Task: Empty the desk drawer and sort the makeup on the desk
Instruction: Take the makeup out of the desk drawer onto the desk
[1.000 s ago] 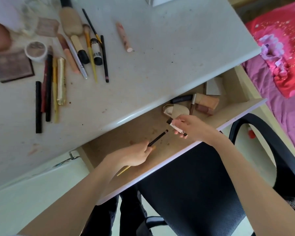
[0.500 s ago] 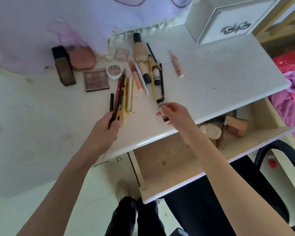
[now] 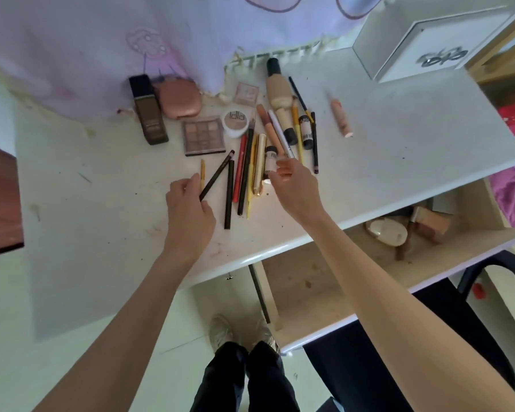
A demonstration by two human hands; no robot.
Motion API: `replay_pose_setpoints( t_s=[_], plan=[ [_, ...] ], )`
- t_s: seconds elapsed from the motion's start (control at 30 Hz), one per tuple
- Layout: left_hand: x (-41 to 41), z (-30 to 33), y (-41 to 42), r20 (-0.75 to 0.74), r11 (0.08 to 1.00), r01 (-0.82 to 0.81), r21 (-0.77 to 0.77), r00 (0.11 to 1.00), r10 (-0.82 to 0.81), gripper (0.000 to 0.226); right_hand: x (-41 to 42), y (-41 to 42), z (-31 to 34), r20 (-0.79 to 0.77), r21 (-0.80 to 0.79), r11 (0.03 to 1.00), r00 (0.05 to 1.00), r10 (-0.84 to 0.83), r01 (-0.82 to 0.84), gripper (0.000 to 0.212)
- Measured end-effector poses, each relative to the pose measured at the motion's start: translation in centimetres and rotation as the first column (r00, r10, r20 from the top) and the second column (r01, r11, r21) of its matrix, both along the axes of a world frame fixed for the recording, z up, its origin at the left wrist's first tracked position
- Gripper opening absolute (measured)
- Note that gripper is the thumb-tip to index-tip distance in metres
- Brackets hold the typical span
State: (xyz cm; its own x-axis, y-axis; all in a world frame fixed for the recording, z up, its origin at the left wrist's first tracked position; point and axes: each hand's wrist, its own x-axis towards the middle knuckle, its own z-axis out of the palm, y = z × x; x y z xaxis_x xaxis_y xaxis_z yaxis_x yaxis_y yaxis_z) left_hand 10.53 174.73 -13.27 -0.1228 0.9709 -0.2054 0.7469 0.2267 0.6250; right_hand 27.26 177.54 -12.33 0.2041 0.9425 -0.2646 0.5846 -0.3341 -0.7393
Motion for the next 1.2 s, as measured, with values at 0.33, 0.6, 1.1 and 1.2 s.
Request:
replay_pose_setpoints(
  t_s=[0.33,0.6,1.1,1.2],
  plan=[
    [2.2,0.6,-4.4,-0.039,0.942,0.226,0.248,0.974,-0.223,0.037,4.5,-7.5,-3.6,0.502,0.045,0.921,0.806,0.313,-0.386,0.043],
    [9.5,-1.3,-10.1,-0.026,0.735,0.609,0.299,0.775,-0.632,0.032,11.2,-13.3,-4.3,0.523,0.047,0.924,0.798,0.300,-0.379,0.044],
    [26.8,-10.3,-7.8,-0.093,0.710,0.696,-0.107,0.704,-0.704,0.049,28.7,-13.5,-8.7,0.600,-0.240,0.942,0.727,0.333,-0.233,0.044],
    [29.4,-11.4,-5.8,-0.110,0.698,0.708,-0.106,0.689,-0.716,0.055,30.7,-11.7,-9.8,0.596,-0.306,0.932,0.724,0.347,-0.195,0.051]
  ],
)
